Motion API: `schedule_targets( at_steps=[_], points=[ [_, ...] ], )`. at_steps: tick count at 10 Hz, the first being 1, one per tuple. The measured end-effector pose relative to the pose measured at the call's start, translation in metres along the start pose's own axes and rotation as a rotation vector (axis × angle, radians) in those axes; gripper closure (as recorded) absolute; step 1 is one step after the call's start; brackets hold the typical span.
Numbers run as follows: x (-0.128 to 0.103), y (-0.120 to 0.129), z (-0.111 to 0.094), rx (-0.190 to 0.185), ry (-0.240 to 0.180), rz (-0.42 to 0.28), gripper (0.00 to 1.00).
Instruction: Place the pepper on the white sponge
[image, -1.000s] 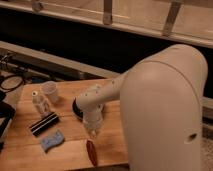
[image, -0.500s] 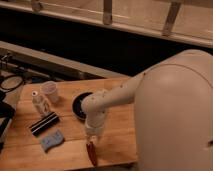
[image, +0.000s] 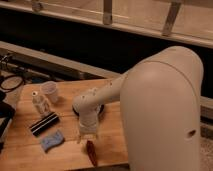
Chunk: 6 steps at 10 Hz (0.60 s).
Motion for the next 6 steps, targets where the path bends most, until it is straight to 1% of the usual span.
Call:
schedule_targets(
  at_steps=[1, 3, 5, 6],
  points=[
    [0.000, -0.001, 0.016, 0.000, 0.045, 0.013, 0.20],
    [0.004, -0.008, 0.039, -0.009, 0.115, 0.044, 0.20],
    [0.010, -0.014, 0.052, -0.021, 0.163, 0.073, 0.20],
    [0.013, -0.015, 0.054, -0.021, 0.172, 0.076, 0.20]
  ],
)
